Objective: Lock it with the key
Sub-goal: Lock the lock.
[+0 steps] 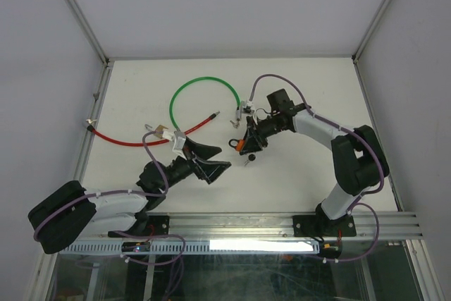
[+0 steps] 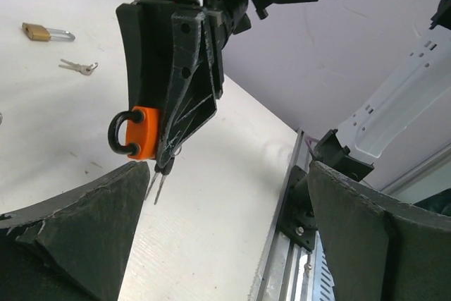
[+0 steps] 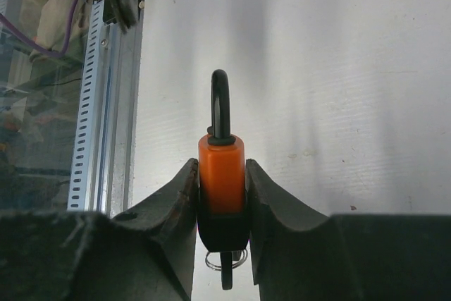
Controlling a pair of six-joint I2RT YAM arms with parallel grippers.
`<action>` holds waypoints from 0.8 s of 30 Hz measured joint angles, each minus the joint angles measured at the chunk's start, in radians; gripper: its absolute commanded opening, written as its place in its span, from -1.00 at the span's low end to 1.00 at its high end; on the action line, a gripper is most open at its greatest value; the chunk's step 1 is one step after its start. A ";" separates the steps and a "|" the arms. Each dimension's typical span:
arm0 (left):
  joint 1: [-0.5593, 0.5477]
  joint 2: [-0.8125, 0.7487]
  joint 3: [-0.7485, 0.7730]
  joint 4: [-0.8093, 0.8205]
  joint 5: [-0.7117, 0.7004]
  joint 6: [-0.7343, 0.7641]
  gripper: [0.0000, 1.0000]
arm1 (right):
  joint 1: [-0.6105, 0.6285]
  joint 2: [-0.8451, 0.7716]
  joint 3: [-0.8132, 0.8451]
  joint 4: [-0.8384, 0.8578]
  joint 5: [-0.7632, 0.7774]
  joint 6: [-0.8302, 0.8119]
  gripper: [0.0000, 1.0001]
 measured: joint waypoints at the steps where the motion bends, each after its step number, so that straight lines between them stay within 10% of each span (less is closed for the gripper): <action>1: 0.001 0.019 0.006 0.003 0.001 -0.008 0.98 | 0.000 0.000 0.005 -0.011 -0.002 -0.006 -1.00; 12: 0.141 0.256 0.101 0.078 0.144 -0.173 0.63 | -0.006 0.000 0.031 -0.079 -0.027 -0.037 -1.00; 20: 0.220 0.546 0.208 0.238 0.311 -0.313 -0.34 | -0.014 0.000 0.032 -0.108 -0.040 -0.040 -1.00; 24: 0.241 0.695 0.264 0.296 0.399 -0.399 -0.35 | -0.015 0.000 0.032 -0.113 -0.051 -0.040 -1.00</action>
